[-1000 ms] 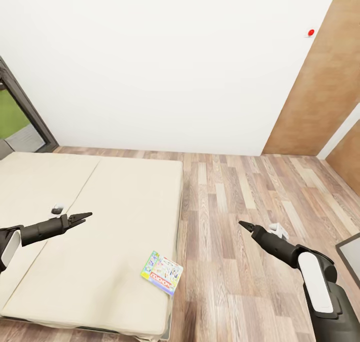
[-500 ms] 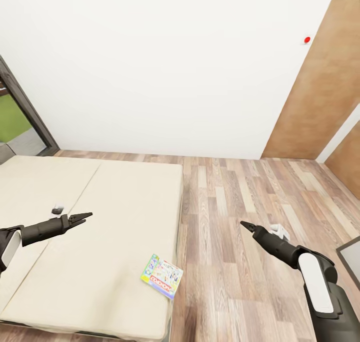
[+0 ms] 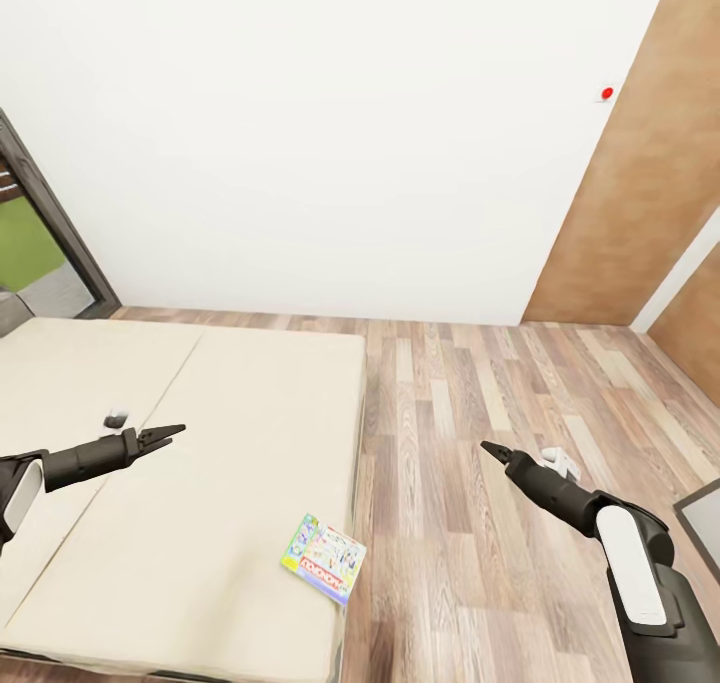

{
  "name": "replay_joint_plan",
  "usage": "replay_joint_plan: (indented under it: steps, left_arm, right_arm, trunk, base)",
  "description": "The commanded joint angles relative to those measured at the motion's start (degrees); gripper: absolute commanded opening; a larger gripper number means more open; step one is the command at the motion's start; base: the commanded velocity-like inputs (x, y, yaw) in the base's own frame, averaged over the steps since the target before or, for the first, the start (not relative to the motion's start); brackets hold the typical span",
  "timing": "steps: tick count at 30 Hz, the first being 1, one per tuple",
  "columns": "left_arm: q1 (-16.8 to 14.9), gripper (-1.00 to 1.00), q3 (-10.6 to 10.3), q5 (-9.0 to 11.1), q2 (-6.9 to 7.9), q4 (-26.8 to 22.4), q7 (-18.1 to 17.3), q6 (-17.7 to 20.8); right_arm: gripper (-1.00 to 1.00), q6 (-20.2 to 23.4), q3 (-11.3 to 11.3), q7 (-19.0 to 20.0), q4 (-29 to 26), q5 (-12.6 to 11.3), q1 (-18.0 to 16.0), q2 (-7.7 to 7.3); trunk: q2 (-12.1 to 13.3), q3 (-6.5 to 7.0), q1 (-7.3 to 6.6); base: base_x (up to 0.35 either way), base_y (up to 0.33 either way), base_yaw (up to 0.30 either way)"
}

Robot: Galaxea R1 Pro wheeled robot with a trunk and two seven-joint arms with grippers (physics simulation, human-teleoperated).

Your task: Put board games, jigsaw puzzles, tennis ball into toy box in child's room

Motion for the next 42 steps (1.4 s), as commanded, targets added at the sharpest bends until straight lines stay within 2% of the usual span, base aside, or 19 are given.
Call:
replay_joint_plan:
  steps: [1, 42]
  left_arm:
    - [0.0, 1.0, 0.0, 0.1, -0.02, 0.0, -0.1, 0.5]
    - [-0.1, 1.0, -0.3, 0.1, -0.41, 0.0, 0.0, 0.5]
  right_arm:
    - [1.0, 0.3, -0.1, 0.5, 0.0, 0.4, -0.1, 0.01]
    - [1.0, 0.3, -0.1, 0.4, 1.0, 0.4, -0.1, 0.01]
  trunk:
    - [-0.1, 0.0, 0.03]
    - [-0.1, 3.85, 0.03]
  base:
    - [0.0, 0.0, 0.0]
    - [0.0, 0.0, 0.0]
